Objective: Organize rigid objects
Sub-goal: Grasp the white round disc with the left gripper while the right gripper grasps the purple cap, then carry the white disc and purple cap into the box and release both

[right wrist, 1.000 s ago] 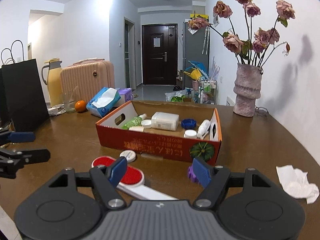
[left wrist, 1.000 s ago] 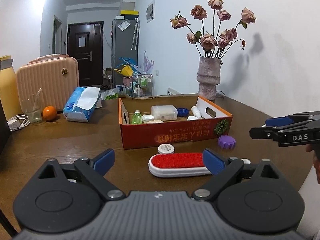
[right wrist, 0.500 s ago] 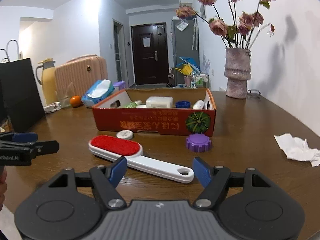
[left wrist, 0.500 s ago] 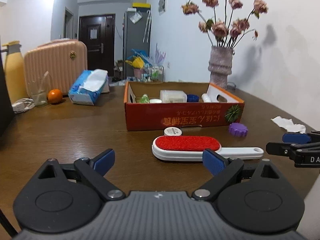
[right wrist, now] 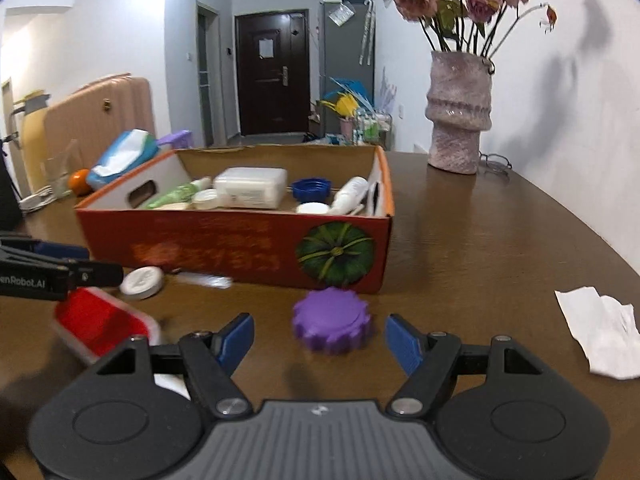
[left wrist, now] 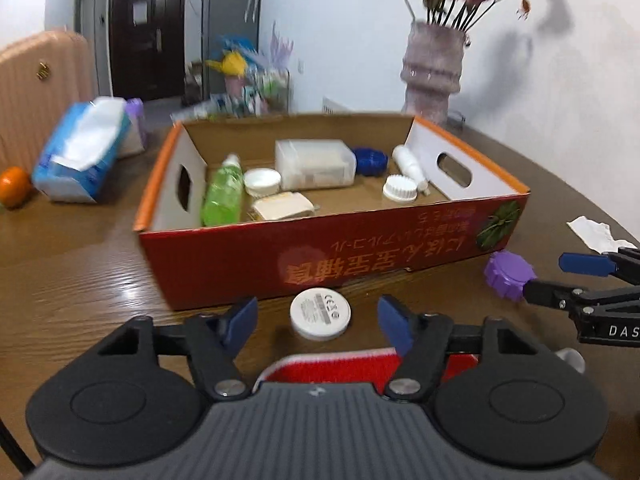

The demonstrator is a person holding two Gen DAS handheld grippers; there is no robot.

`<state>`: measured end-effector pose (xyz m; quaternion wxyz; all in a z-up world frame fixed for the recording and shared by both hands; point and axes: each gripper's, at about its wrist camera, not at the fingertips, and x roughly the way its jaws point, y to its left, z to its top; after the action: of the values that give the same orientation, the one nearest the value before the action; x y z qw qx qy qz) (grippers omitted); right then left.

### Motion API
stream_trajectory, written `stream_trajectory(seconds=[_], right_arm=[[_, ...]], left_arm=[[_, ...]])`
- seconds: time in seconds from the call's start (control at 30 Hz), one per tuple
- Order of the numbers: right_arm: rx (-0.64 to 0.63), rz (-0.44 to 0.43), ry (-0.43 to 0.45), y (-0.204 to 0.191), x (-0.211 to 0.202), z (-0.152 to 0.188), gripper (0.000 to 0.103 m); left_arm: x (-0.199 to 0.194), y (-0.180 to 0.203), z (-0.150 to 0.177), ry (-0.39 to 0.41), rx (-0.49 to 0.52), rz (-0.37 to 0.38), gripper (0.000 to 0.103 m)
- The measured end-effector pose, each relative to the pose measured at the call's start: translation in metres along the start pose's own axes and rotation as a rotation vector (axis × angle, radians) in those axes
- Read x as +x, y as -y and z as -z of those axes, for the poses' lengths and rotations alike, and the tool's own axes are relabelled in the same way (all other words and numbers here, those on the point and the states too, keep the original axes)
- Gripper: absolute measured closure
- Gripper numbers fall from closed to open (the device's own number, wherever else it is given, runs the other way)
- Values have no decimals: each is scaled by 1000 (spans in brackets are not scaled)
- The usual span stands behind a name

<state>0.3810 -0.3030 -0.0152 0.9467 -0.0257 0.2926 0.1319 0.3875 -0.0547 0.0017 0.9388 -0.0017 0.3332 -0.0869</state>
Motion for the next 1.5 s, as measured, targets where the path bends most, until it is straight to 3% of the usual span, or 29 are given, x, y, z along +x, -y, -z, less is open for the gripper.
stream_trajectory(seconds=[0.13,0.2,0.23,0.37,0.57,0.87,1.1,1.5], right_arm=[[12,-3,-38,10,23,-4,32],[10,-13,-63,11,30,-3,34],[11,-22,-68,11,32,-3,36],[-1,-34,-74,8,35,-1,51],[15,-33,-61,8,28,-1,51],[27,-47,23,-5,-39,0,51],[12,-95,74,-31,-98,18,51],[-39,-151,160,-78,-180,43,51]], left_arm=[[22,1,-1,-34,-6,19,36],[29,1,0,-57,-7,29,48],[31,1,1,-52,-2,24,48],[31,5,5,-29,28,3,62],[22,11,4,-24,43,2,63],[-58,24,8,117,0,19,63],[-133,18,50,161,-155,27,63],[-236,13,100,267,-177,-40,63]])
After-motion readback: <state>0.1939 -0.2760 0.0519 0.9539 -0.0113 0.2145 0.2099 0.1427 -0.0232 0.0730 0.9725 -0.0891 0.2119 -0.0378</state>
